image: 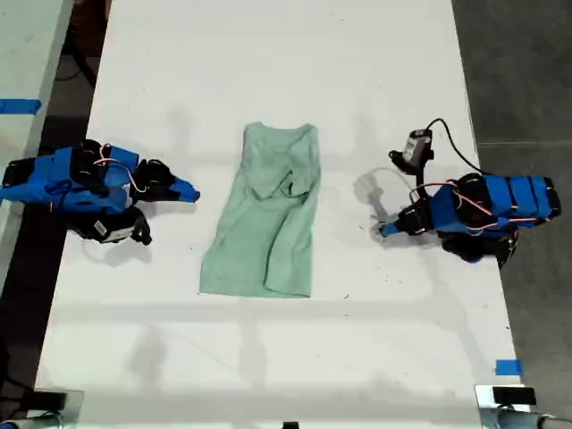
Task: Fold t shirt
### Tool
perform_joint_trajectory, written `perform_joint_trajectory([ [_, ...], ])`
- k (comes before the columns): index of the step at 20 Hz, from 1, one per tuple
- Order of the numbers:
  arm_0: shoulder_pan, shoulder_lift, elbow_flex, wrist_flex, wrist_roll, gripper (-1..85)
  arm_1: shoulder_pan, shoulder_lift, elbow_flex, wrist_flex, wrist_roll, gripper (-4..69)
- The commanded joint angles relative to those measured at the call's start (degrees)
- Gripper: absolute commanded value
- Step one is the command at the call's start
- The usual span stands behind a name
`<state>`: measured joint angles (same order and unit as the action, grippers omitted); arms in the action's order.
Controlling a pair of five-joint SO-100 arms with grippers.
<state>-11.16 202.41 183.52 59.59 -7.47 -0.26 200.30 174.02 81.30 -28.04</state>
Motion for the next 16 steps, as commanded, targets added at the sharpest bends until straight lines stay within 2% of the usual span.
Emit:
perform_joint_trajectory([
  [1,4.31,0.18,1.05,-0.97,2.9,-0.2,1.23,-0.09,3.25,-2.37,10.37,1.8],
  [12,4.75,-0.7,0.0,-0.88,1.49,-0.2,1.41,-0.09,3.25,-2.37,10.37,1.8],
  [15,6.68,-22.68,-14.33,-0.35,-5.54,-0.2,1.76,-0.09,3.25,-2.37,10.2,1.8],
  [16,7.91,-33.49,-22.32,0.53,-5.98,-0.2,1.93,-0.09,3.25,-2.37,10.2,1.8],
])
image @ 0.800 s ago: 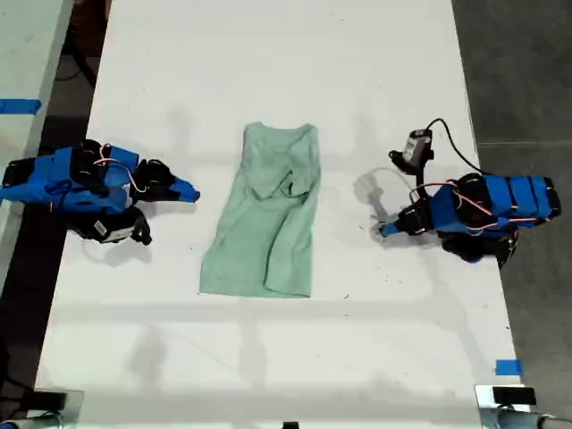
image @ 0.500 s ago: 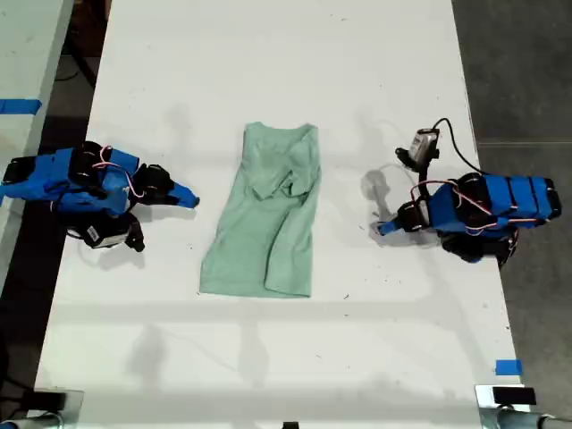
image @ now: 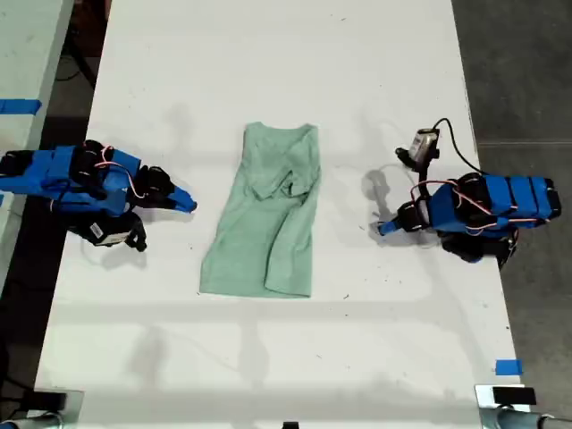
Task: Fold t shirt
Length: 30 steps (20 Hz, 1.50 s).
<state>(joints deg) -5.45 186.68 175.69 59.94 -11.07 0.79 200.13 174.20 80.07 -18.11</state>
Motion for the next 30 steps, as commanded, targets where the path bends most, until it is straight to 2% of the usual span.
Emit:
perform_joint_trajectory([
  [1,2.9,-27.69,-22.15,1.14,-1.76,-0.2,0.97,0.18,3.08,-1.14,0.18,1.8],
  [4,6.5,-49.31,-41.92,7.03,0.09,-0.2,0.62,0.18,3.08,-1.14,0.26,1.8],
  [7,11.34,-71.81,-62.75,21.36,-1.49,0.1,0.7,0.18,3.08,-1.14,0.0,1.8],
  [8,12.66,-77.08,-67.59,23.29,-0.88,5.1,0.7,0.18,3.08,-1.14,0.0,1.8],
  [9,13.8,-80.77,-70.84,23.55,-0.26,13.7,0.7,0.18,3.08,-1.14,0.0,1.8],
  [10,14.68,-82.88,-72.6,21.62,1.14,17.5,0.7,0.18,3.08,-1.14,0.0,1.8],
  [13,16.96,-83.76,-71.54,14.59,2.9,21.8,0.7,0.18,3.08,-1.14,0.0,2.1],
  [19,14.06,-82.0,-55.9,2.37,2.37,22.8,0.7,0.18,3.08,-1.14,0.0,2.3],
  [25,12.74,-87.28,-55.55,-0.62,2.29,22.2,0.62,0.18,3.08,-1.14,0.09,2.4],
  [26,12.83,-87.8,-55.55,-0.79,1.85,20.9,0.62,0.18,3.08,-1.14,0.09,2.4],
  [27,12.66,-88.33,-55.81,-0.79,1.85,16.2,0.62,0.18,3.08,-1.14,0.09,2.4],
  [29,12.3,-88.51,-56.34,0.09,1.32,-0.2,0.53,0.18,3.08,-1.14,0.09,2.4],
  [30,12.22,-88.42,-56.69,0.18,1.58,-0.2,0.53,0.18,3.08,-1.14,0.09,2.4],
])
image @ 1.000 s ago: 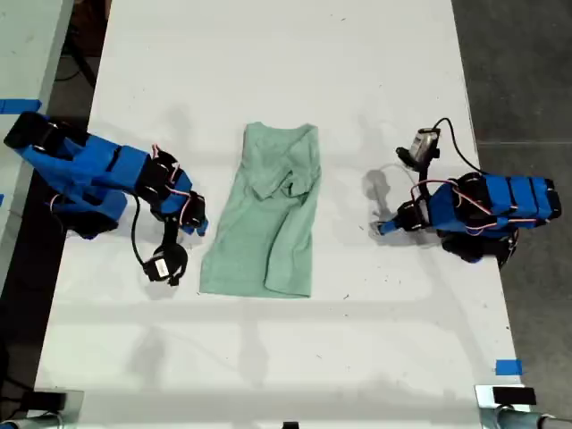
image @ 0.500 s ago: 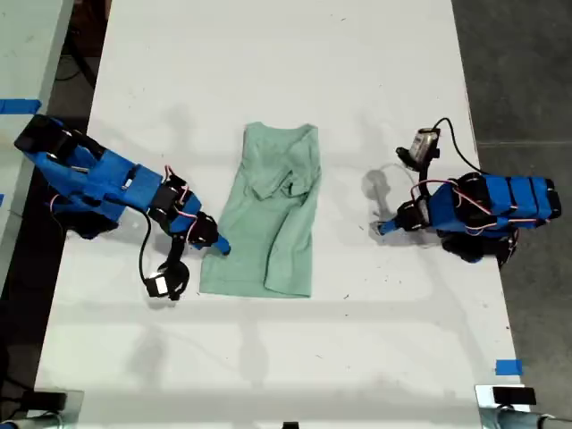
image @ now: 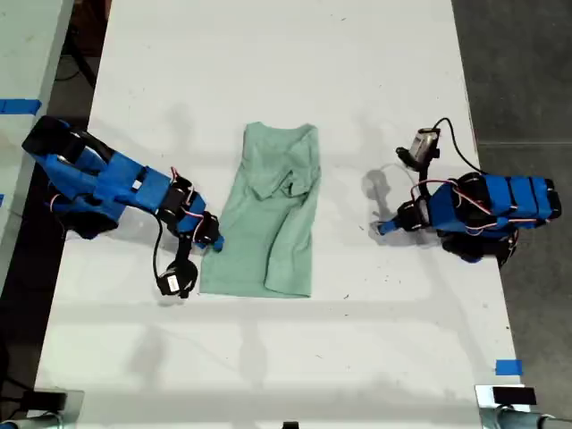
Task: Fold t shirt
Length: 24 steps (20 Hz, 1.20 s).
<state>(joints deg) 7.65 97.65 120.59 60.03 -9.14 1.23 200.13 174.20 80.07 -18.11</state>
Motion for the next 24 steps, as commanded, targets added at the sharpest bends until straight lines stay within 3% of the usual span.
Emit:
perform_joint_trajectory([
  [1,-1.05,0.7,-2.02,0.53,-0.26,-0.2,0.09,0.18,3.08,-1.14,0.09,2.4],
  [9,-1.23,0.35,-3.69,1.05,0.35,-0.2,0.0,0.18,3.08,-1.14,0.18,2.4],
  [10,-1.32,-0.44,-3.69,0.35,1.05,8.2,0.0,0.18,3.08,-1.14,0.18,2.4],
  [11,-1.05,-2.29,-4.39,0.18,1.32,26.8,0.0,0.18,3.08,-1.14,0.18,2.4],
  [13,-0.7,-7.47,-7.29,-0.18,3.16,30.0,-0.09,0.18,3.08,-1.14,0.18,2.5],
  [15,-0.79,-12.04,-11.25,0.0,4.75,26.1,-0.09,0.18,3.08,-1.14,0.18,2.5],
  [17,-1.23,-14.06,-13.45,0.35,4.66,2.5,-0.09,0.18,3.08,-1.14,0.18,2.5],
  [24,-0.79,-12.22,-16.26,5.27,3.25,-0.2,-0.09,0.09,3.08,-1.14,0.18,2.5],
])
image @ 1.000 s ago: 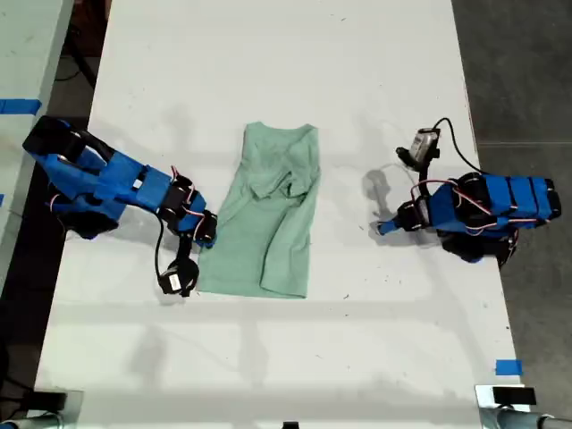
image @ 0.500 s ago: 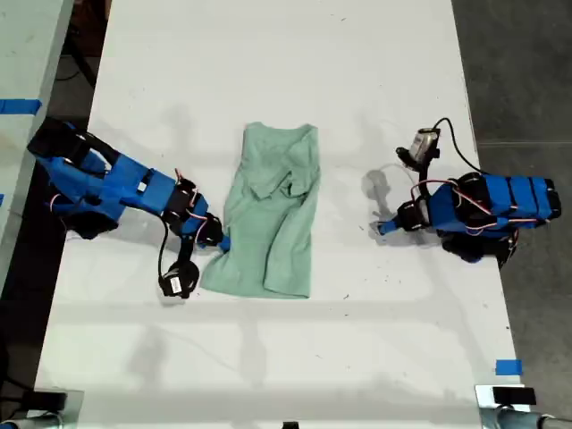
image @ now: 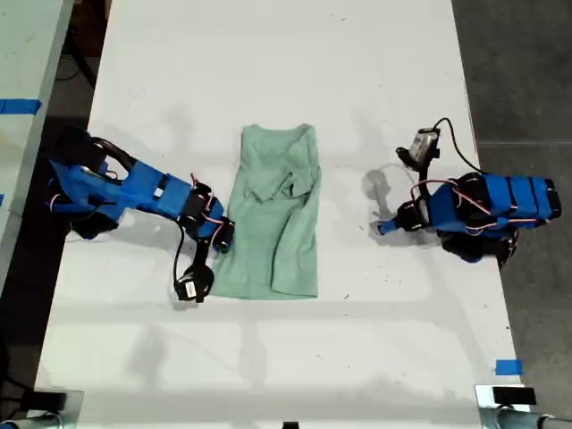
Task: Fold t shirt
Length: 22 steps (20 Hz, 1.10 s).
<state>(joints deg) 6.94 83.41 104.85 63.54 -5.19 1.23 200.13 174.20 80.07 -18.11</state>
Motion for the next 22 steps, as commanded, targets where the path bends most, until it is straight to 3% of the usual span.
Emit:
perform_joint_trajectory([
  [1,0.09,3.08,-0.53,2.55,-0.97,-0.2,-0.09,0.09,3.08,-1.14,0.18,2.5],
  [5,0.62,8.09,-4.48,9.58,-2.9,-0.2,-0.09,0.09,3.08,-1.14,0.18,2.6],
  [10,0.88,3.34,-29.71,25.22,-1.58,-0.2,0.18,0.09,3.08,-1.14,0.09,2.8],
  [12,-0.35,-1.05,-38.58,28.3,0.26,-0.2,0.26,0.09,3.08,-1.14,0.0,2.9],
  [14,-1.93,-4.39,-43.51,27.51,2.29,-0.2,0.26,0.09,3.08,-1.14,-0.09,2.9],
  [22,-6.15,-15.29,-44.65,14.5,9.32,-0.2,0.26,0.09,3.08,-1.14,-0.18,2.9],
])
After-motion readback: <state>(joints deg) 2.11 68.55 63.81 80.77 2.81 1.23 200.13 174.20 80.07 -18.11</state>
